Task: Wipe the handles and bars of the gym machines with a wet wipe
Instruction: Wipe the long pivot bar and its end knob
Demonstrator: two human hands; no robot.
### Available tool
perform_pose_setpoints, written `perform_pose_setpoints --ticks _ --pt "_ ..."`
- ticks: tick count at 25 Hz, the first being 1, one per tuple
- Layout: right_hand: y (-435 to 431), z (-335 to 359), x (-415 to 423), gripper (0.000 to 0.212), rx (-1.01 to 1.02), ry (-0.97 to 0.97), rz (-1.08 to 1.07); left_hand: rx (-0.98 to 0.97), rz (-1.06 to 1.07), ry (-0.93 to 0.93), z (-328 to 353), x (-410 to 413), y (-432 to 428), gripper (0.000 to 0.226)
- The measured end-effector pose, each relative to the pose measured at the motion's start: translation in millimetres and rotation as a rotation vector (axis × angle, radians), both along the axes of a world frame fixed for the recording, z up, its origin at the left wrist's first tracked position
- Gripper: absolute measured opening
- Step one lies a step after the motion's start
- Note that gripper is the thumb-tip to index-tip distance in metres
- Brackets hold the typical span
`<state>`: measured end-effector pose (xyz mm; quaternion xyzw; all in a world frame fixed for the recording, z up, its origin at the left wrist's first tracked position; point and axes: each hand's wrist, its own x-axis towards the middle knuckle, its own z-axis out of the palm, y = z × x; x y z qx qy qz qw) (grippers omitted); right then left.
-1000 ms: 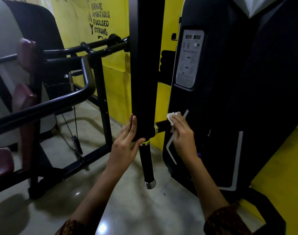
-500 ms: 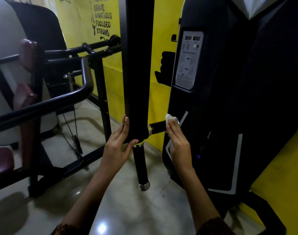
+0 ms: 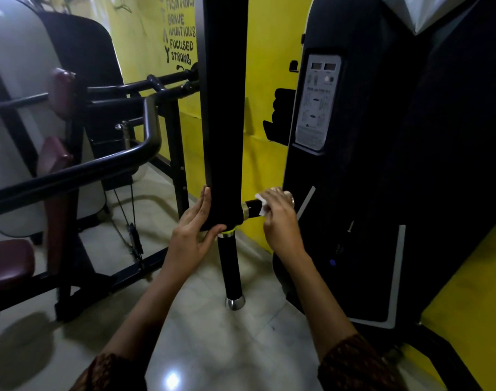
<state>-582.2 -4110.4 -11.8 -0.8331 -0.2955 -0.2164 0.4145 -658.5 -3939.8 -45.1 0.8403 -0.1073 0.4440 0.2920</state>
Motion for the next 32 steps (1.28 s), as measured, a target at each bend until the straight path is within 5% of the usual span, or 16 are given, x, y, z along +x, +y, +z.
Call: perform_pose_setpoints --ticks 8,13,18,21,24,29,32 --pt "4.2 -48.6 -20.4 0.08 -0.022 -0.198 0.12 -0.006 -0.005 -0.015 -0.4 -1.8 1.7 0.077" --pt "-26.6 -62.1 -15.7 0.061 -0.212 -0.331 0.063 -0.006 -0.019 -0.033 -0.9 2.0 -0.5 0.077" --pt "-26.0 -27.2 -14.9 0.052 0.15 -0.322 -0.116 -0.012 -0.019 -0.048 -0.7 2.7 -0.1 0.077" --pt "-2.7 -8.3 -8.2 0.061 -0.203 -0.198 0.204 0.003 -0.021 -0.045 0.5 2.6 0.5 0.077" --pt "-8.2 -6.1 6.8 0.061 -0.416 -0.305 0.264 0.021 -0.01 -0.053 0.5 2.2 1.2 0.078" --pt "-47.6 8.5 25.1 0.047 -0.526 -0.5 0.099 0.021 -0.012 -0.049 -0.3 3.0 1.3 0.077" --pt "-69.0 15.2 42.0 0.052 -0.354 -0.341 -0.03 0.05 0.0 -0.046 -0.5 3.2 -0.5 0.079"
